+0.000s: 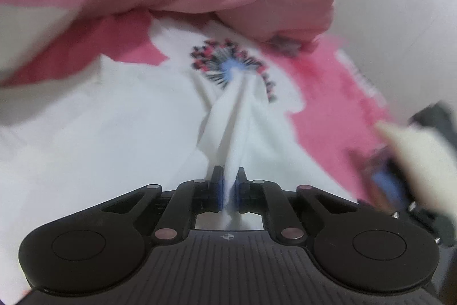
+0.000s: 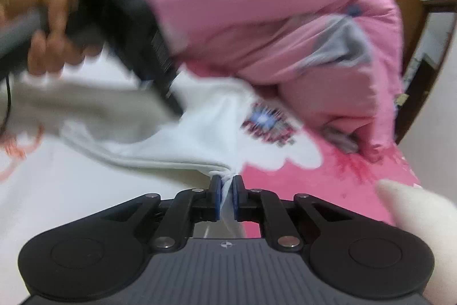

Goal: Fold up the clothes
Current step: 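Grasp the shirt edge with the left tool while the right tool grasps and folds it, then open both tools and release the folded shirt edge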

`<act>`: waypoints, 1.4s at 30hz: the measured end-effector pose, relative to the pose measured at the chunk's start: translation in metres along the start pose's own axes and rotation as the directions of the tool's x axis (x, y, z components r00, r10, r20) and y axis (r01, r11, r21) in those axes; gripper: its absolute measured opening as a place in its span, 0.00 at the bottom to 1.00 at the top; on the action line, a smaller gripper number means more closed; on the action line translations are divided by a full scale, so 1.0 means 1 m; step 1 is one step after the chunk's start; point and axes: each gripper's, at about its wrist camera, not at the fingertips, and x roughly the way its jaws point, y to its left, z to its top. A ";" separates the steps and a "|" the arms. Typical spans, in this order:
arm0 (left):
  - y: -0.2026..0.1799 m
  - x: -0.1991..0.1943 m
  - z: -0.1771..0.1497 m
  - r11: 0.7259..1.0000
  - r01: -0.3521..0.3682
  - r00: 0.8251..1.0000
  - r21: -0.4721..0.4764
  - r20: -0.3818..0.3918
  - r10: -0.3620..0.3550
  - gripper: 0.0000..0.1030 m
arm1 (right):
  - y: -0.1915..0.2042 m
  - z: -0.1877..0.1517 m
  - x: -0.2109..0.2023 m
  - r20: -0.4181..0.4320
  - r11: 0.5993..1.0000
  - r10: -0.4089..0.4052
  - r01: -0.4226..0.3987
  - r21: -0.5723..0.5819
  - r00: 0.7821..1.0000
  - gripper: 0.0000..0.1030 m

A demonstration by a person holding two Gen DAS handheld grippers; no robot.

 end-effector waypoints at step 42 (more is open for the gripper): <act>-0.019 -0.041 -0.088 0.979 -0.189 0.977 -0.076 0.084 0.196 0.33 | -0.110 0.033 0.125 -0.175 0.569 0.410 -0.102 0.816 0.895 0.52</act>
